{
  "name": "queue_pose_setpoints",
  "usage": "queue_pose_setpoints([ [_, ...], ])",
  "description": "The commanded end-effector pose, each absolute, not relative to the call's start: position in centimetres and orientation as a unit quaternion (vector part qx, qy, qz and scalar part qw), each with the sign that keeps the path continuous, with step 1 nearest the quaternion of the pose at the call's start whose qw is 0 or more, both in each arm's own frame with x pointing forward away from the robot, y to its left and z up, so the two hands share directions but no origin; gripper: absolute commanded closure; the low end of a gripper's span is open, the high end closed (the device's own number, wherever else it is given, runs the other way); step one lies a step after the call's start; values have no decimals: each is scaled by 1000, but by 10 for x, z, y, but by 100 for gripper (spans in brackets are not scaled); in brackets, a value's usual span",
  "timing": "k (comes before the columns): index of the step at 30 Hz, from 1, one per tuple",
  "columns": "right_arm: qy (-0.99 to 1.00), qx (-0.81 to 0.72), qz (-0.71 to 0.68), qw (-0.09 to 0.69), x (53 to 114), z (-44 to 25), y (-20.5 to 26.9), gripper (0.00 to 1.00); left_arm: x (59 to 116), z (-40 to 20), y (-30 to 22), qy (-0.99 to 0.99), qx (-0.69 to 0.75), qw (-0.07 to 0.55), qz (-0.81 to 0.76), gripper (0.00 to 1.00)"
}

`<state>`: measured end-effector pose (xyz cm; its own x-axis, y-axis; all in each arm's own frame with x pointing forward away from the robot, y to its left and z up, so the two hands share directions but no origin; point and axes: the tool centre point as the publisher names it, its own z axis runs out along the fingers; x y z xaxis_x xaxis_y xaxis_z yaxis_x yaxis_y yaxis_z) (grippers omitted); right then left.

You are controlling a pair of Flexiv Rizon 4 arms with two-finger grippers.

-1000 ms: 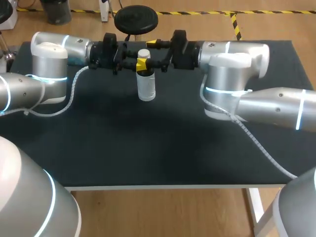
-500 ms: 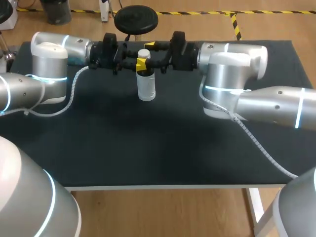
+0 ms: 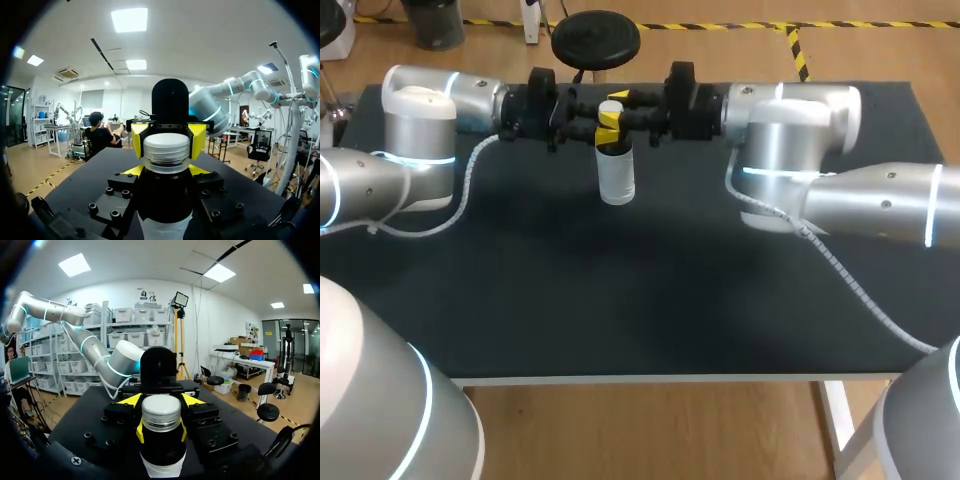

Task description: Unscrew the bottle cap

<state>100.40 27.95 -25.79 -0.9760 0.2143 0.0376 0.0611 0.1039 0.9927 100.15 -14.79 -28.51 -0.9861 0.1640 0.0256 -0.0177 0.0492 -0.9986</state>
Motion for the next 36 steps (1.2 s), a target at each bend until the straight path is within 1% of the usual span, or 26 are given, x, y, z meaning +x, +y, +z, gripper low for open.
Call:
queue_pose_setpoints([
  [1,745,46,665,-3,1017,-264,273,100,1002,-284,-149,-722,-50,65,687,100],
  [10,754,-60,647,-95,1022,-252,270,100,1002,-284,-149,-722,-50,65,687,100],
  [16,746,-111,642,-137,1018,-243,273,100,1002,-284,-149,-722,-50,65,687,100],
  [19,744,-123,641,-144,1017,-238,274,100,1002,-284,-149,-722,-50,65,687,100],
  [25,753,-116,638,-112,1020,-229,261,100,1002,-284,-149,-722,-50,65,687,100],
  [36,753,-41,656,-43,1026,-257,199,100,1002,-284,-149,-722,-50,65,687,100],
])
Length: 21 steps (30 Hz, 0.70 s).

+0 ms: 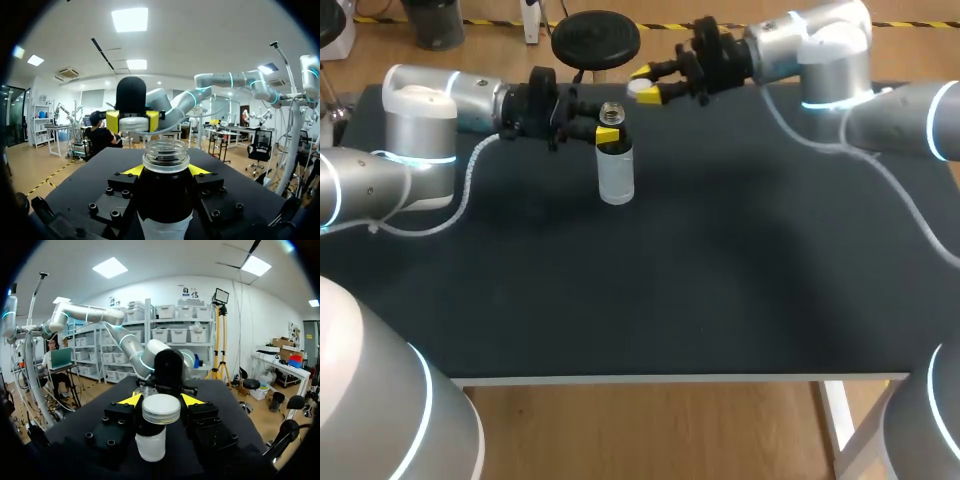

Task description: Unscrew the bottle cap

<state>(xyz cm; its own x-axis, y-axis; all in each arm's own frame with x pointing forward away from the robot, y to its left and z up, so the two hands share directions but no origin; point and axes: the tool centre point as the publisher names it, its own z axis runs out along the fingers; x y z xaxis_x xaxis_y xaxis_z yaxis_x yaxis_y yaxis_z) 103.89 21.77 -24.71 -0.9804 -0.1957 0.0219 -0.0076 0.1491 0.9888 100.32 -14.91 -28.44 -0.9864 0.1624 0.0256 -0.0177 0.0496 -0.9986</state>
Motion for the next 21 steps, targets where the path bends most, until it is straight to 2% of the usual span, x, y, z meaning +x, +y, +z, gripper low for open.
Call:
queue_pose_setpoints([
  [1,-748,39,-661,35,1025,-260,196,100,1002,-284,-149,-722,-50,65,687,100],
  [21,-757,-120,-641,-29,1002,-337,128,100,1002,-284,-149,-722,-50,65,687,100],
])
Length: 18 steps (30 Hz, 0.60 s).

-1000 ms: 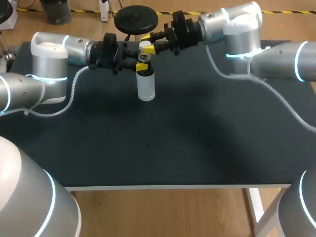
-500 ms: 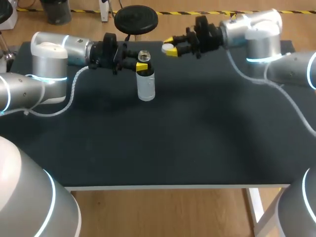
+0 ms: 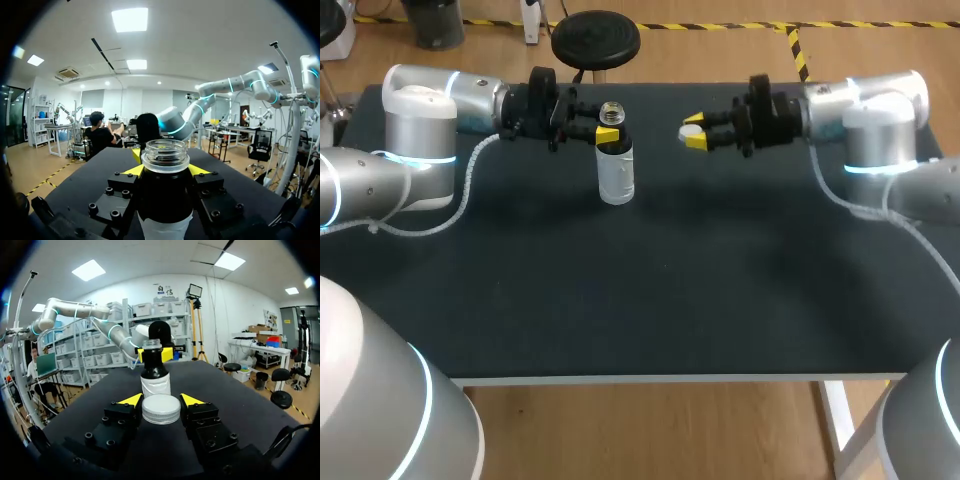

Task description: Unscrew the bottle cap

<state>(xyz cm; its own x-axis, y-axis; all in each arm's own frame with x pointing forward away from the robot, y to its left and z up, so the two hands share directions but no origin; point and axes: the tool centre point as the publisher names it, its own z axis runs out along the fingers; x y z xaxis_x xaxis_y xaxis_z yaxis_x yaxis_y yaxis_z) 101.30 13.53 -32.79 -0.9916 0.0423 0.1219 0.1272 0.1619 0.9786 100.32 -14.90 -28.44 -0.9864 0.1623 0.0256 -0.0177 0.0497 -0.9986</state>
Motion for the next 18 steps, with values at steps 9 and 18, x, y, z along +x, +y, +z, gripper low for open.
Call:
queue_pose_setpoints([
  [9,-742,-172,-646,-50,994,-376,115,100,1002,-284,-149,-722,-50,65,687,100],
  [18,-755,-223,-612,-75,987,-389,106,100,1002,-284,-149,-722,-50,65,687,100],
])
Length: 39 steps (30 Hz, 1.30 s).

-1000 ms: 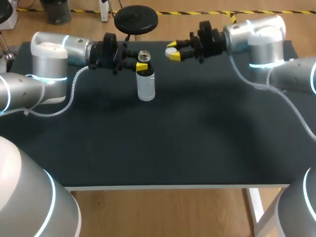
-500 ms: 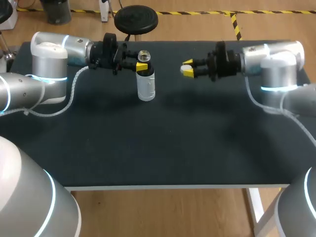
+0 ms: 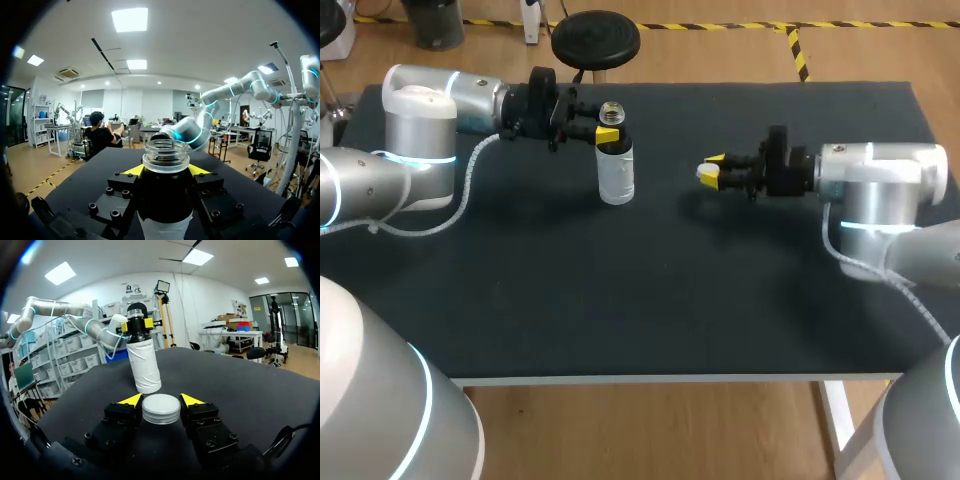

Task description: Unscrew the bottle cap

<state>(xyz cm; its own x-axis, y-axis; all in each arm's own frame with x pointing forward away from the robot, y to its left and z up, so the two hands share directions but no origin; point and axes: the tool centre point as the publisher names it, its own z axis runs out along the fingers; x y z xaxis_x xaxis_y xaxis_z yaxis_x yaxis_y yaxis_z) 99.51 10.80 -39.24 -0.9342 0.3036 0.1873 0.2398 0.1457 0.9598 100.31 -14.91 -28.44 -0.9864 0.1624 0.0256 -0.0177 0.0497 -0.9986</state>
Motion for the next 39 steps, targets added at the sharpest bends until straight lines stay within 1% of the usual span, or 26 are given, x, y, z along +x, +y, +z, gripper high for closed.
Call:
queue_pose_setpoints([
  [1,757,228,608,76,986,-390,105,100,1002,-284,-149,-722,-50,65,687,100],
  [5,756,238,604,80,985,-392,105,100,1002,-284,-149,-722,-50,65,687,100],
  [6,756,239,605,81,985,-393,105,76,1002,-284,-149,-722,-50,65,687,100],
  [7,756,239,605,82,985,-393,105,57,1002,-284,-149,-722,-50,65,687,100],
  [8,755,239,605,82,985,-393,105,47,1002,-284,-149,-722,-50,65,687,100],
  [9,755,239,605,81,984,-393,105,11,1002,-284,-149,-722,-50,65,687,100],
  [10,755,239,606,81,984,-392,105,0,1002,-284,-149,-722,-50,65,687,100],
  [31,749,238,614,73,985,-389,107,0,1002,-284,-149,-722,-50,65,687,100],
  [32,747,241,615,70,986,-389,107,0,1002,-284,-149,-722,-50,65,687,64],
  [33,747,240,616,67,986,-389,107,0,1002,-284,-149,-722,-50,65,687,10],
  [34,747,240,616,67,986,-389,107,0,1002,-284,-149,-722,-50,65,687,0],
  [39,747,240,616,67,986,-389,107,0,1002,-284,-149,-722,-50,65,687,0],
])
